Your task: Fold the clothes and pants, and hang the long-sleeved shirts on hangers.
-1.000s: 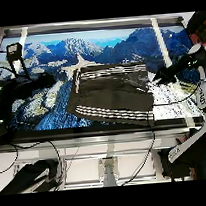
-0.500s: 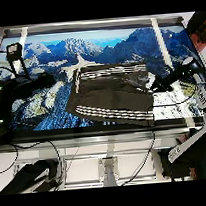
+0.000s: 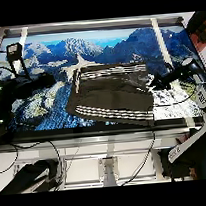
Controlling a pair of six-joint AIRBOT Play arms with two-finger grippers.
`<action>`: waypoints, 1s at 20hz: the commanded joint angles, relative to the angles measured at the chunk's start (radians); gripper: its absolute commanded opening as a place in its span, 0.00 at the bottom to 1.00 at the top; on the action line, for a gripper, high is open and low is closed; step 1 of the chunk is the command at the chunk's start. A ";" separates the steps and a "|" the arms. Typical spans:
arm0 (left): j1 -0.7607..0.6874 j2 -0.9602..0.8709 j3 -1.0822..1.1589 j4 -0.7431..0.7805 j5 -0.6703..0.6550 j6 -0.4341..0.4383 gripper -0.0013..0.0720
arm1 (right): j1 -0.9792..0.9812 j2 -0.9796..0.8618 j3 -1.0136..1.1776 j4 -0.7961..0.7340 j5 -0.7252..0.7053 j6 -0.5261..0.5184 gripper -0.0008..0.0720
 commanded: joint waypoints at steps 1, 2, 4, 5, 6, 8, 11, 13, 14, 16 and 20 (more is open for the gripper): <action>0.000 0.000 0.000 0.000 0.000 0.000 0.50 | 0.041 -0.002 -0.001 -0.004 -0.020 -0.005 0.44; 0.000 0.000 0.000 0.000 0.000 0.000 0.50 | 0.057 -0.002 -0.001 -0.005 -0.016 -0.005 0.44; 0.000 0.000 0.000 0.000 0.000 0.000 0.50 | 0.088 -0.002 -0.001 -0.005 -0.003 -0.004 0.43; 0.000 0.000 0.000 0.000 0.000 0.000 0.50 | 0.098 -0.002 -0.001 -0.005 0.003 -0.002 0.42; 0.000 0.000 0.000 0.000 0.000 0.000 0.50 | 0.107 -0.001 -0.001 -0.005 0.006 0.005 0.29; 0.000 0.000 0.000 0.000 0.000 0.000 0.50 | 0.111 -0.001 -0.001 -0.004 0.018 0.021 0.11; 0.000 0.000 0.000 0.000 0.000 0.000 0.50 | 0.101 0.014 0.000 -0.018 0.019 0.072 0.02; 0.000 0.000 0.000 0.000 0.000 0.000 0.50 | 0.089 0.034 0.003 -0.062 0.014 0.112 0.02; 0.000 0.000 0.000 0.000 0.000 0.000 0.50 | 0.082 0.048 0.002 -0.102 0.008 0.136 0.02; 0.000 0.000 0.000 0.000 0.000 0.000 0.50 | 0.066 0.076 0.002 -0.181 0.000 0.195 0.02; 0.000 0.000 0.000 0.000 0.000 0.000 0.50 | 0.021 0.113 0.002 -0.280 -0.003 0.277 0.02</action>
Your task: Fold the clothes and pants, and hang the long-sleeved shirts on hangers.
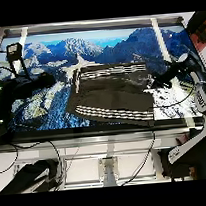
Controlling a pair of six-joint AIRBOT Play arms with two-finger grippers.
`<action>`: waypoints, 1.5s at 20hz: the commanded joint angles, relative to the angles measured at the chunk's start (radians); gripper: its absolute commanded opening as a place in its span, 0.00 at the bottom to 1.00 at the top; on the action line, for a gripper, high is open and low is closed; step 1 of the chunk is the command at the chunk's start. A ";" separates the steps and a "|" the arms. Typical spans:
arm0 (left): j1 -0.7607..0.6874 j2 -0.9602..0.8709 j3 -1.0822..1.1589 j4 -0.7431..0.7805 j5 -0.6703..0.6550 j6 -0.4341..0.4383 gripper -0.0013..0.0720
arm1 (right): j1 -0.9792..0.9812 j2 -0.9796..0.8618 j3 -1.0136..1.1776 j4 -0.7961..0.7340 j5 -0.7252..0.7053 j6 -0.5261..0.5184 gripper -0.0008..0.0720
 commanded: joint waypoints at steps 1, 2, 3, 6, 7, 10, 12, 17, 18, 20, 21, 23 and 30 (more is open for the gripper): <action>0.000 0.000 0.000 0.000 0.000 0.000 0.50 | -0.033 0.027 0.000 -0.083 0.003 0.071 0.02; 0.000 0.000 0.000 0.000 0.000 0.000 0.50 | -0.034 0.027 0.000 -0.082 0.015 0.071 0.02; 0.000 0.000 0.000 0.000 0.000 0.000 0.50 | -0.034 0.027 0.000 -0.084 0.026 0.071 0.02; 0.000 0.000 0.000 0.000 0.000 0.000 0.50 | -0.033 0.027 0.001 -0.072 0.032 0.090 0.13; 0.000 -0.001 0.000 0.000 0.000 0.000 0.50 | -0.034 0.027 0.001 -0.071 0.033 0.099 0.29; 0.000 -0.010 0.000 0.000 0.000 0.000 0.50 | -0.034 0.033 0.014 -0.076 0.024 0.099 0.48; 0.000 -0.026 0.000 0.000 0.000 0.000 0.49 | -0.034 0.034 0.068 -0.076 0.034 0.092 0.48; -0.011 -0.032 -0.044 -0.003 0.005 0.043 0.06 | -0.034 0.088 0.175 -0.078 0.054 0.002 0.02; -0.014 -0.028 -0.074 -0.004 0.003 0.041 0.06 | -0.034 0.106 0.167 -0.077 0.054 -0.031 0.02; -0.017 -0.010 -0.154 -0.013 -0.005 0.041 0.06 | -0.037 0.140 0.143 -0.075 0.040 -0.054 0.02; -0.017 0.007 -0.198 -0.033 -0.020 0.041 0.06 | -0.041 0.161 0.122 -0.069 0.034 -0.072 0.02; -0.016 0.050 -0.279 -0.084 -0.059 0.041 0.06 | -0.054 0.211 0.061 -0.031 0.021 -0.103 0.02; 0.103 0.127 -0.491 -0.433 -0.258 0.041 0.06 | -0.161 0.498 -0.446 0.304 -0.160 -0.260 0.02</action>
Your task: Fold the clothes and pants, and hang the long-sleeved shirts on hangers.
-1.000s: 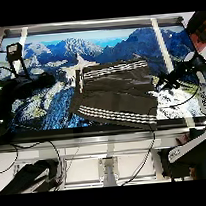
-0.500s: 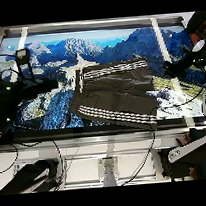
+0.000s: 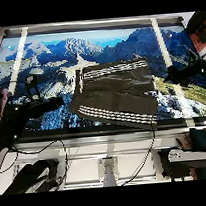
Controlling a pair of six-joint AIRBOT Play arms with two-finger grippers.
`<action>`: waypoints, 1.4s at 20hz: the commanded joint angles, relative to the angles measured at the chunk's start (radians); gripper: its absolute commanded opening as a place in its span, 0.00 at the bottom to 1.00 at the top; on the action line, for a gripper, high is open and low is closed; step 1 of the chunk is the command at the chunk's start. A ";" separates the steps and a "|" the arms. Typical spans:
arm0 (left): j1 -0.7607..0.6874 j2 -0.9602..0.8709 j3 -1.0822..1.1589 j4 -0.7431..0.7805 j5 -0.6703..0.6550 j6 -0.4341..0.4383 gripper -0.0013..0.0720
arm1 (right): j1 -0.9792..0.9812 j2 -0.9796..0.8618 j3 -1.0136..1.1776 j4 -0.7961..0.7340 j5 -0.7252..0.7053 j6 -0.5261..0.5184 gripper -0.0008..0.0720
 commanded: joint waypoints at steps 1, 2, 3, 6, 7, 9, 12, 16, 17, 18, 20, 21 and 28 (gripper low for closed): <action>0.075 0.020 -0.098 -0.227 -0.127 0.000 0.06 | -0.054 0.160 -0.282 0.231 -0.132 -0.108 0.02; 0.088 0.020 -0.116 -0.265 -0.142 0.000 0.06 | -0.064 0.213 -0.366 0.293 -0.173 -0.143 0.02; 0.092 0.018 -0.127 -0.290 -0.146 -0.001 0.06 | -0.069 0.267 -0.443 0.352 -0.208 -0.179 0.02; 0.084 0.014 -0.151 -0.339 -0.145 -0.011 0.06 | -0.067 0.396 -0.587 0.472 -0.268 -0.241 0.02; 0.084 0.008 -0.156 -0.319 -0.145 -0.011 0.06 | -0.067 0.422 -0.600 0.468 -0.273 -0.240 0.02; 0.084 -0.024 -0.157 -0.322 -0.133 -0.012 0.43 | -0.067 0.433 -0.595 0.463 -0.270 -0.237 0.27; 0.077 -0.100 -0.157 -0.359 -0.052 -0.055 0.68 | -0.067 0.433 -0.591 0.476 -0.270 -0.221 0.67; 0.019 -0.179 -0.157 -0.409 -0.088 -0.056 0.68 | -0.067 0.433 -0.590 0.507 -0.239 -0.218 0.67; 0.008 -0.195 -0.157 -0.419 -0.110 -0.064 0.68 | -0.067 0.433 -0.590 0.512 -0.225 -0.219 0.67; 0.001 -0.208 -0.157 -0.425 -0.132 -0.077 0.68 | -0.067 0.433 -0.590 0.515 -0.209 -0.219 0.67; -0.010 -0.233 -0.157 -0.441 -0.186 -0.092 0.68 | -0.067 0.433 -0.590 0.524 -0.161 -0.219 0.67; -0.011 -0.245 -0.157 -0.454 -0.213 -0.098 0.67 | -0.067 0.433 -0.590 0.524 -0.130 -0.219 0.67; -0.011 -0.268 -0.155 -0.478 -0.358 -0.107 0.57 | -0.067 0.479 -0.652 0.491 -0.047 -0.206 0.56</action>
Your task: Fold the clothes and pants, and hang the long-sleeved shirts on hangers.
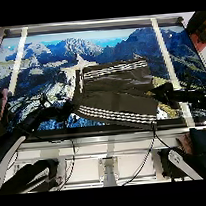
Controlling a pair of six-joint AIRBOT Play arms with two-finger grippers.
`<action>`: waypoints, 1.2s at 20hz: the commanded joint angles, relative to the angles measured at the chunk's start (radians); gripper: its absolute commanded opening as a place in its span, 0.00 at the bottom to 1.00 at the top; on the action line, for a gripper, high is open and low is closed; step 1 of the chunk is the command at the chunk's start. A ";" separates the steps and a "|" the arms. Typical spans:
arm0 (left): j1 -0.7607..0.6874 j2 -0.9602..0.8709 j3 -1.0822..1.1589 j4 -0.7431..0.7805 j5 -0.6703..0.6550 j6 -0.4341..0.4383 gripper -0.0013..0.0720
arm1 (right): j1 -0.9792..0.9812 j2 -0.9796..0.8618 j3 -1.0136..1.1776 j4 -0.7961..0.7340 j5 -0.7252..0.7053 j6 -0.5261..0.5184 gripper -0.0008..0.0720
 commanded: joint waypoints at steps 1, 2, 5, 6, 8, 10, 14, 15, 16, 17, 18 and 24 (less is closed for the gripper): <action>-0.002 -0.008 0.001 -0.012 -0.091 -0.019 0.57 | -0.001 0.052 -0.061 -0.038 -0.011 0.035 0.56; -0.002 -0.008 0.001 -0.012 -0.108 -0.022 0.57 | -0.001 0.082 -0.084 -0.080 -0.041 0.067 0.56; -0.002 -0.008 0.001 -0.011 -0.123 -0.022 0.57 | -0.002 0.184 -0.140 -0.261 -0.082 0.211 0.56; -0.008 -0.008 0.001 -0.010 -0.119 -0.021 0.57 | -0.002 0.219 -0.151 -0.301 -0.079 0.247 0.56; -0.036 -0.014 0.001 -0.007 -0.117 -0.021 0.57 | -0.002 0.274 -0.157 -0.326 -0.050 0.288 0.56; -0.074 -0.039 0.001 -0.007 -0.114 -0.021 0.57 | -0.002 0.304 -0.157 -0.327 -0.029 0.303 0.56; -0.140 -0.103 0.001 -0.015 -0.190 -0.059 0.55 | -0.002 0.312 -0.158 -0.356 0.018 0.336 0.56; -0.152 -0.105 0.001 -0.015 -0.205 -0.076 0.36 | -0.002 0.312 -0.159 -0.375 0.032 0.342 0.56; -0.164 -0.104 0.003 -0.015 -0.220 -0.090 0.08 | -0.002 0.313 -0.168 -0.389 0.034 0.351 0.56; -0.171 -0.104 0.007 -0.015 -0.236 -0.105 0.06 | -0.002 0.312 -0.186 -0.403 0.034 0.365 0.56; -0.178 -0.104 0.016 -0.015 -0.246 -0.108 0.06 | -0.002 0.312 -0.212 -0.404 0.034 0.369 0.56; -0.223 -0.104 0.092 -0.011 -0.257 -0.108 0.06 | -0.002 0.312 -0.336 -0.408 0.035 0.408 0.52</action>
